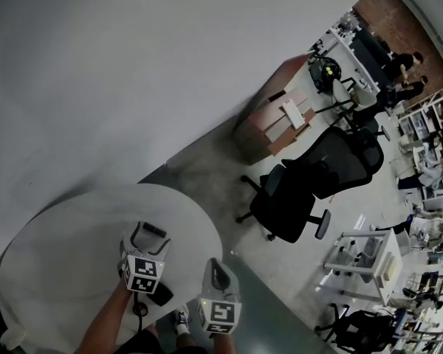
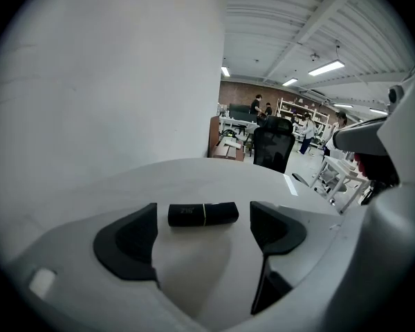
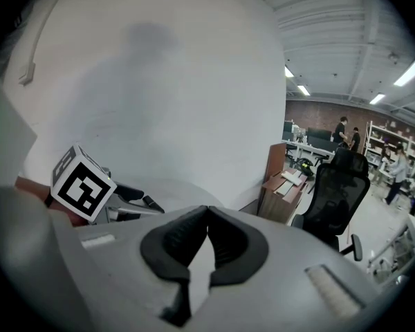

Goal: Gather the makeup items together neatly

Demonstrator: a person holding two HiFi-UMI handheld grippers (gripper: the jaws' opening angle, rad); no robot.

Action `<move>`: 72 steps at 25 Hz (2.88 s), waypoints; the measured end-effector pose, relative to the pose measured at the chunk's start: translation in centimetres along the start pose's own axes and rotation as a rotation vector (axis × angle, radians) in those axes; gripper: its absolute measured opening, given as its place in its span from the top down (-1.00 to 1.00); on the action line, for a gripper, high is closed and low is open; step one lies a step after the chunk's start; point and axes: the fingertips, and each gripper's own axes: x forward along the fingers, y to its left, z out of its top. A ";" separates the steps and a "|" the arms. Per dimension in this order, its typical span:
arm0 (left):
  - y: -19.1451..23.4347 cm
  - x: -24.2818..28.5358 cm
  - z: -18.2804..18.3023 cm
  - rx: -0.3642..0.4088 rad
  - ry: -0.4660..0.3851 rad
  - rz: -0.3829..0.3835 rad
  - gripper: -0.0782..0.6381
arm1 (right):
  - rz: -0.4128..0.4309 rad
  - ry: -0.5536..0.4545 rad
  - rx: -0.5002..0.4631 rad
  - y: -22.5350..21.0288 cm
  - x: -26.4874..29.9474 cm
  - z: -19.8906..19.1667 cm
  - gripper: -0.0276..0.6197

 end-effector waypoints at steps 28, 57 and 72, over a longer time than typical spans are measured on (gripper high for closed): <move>0.8 0.1 -0.1 0.027 0.014 0.070 -0.14 | 0.001 0.021 0.013 -0.3 0.5 -1.3 0.90; 1.9 -13.9 -0.1 -0.096 -0.139 0.273 -0.14 | 0.142 -0.112 -0.096 4.1 -5.7 1.6 0.90; -0.5 -29.7 -6.2 -0.245 -0.214 0.529 -0.14 | 0.372 -0.208 -0.236 11.0 -15.3 1.6 0.90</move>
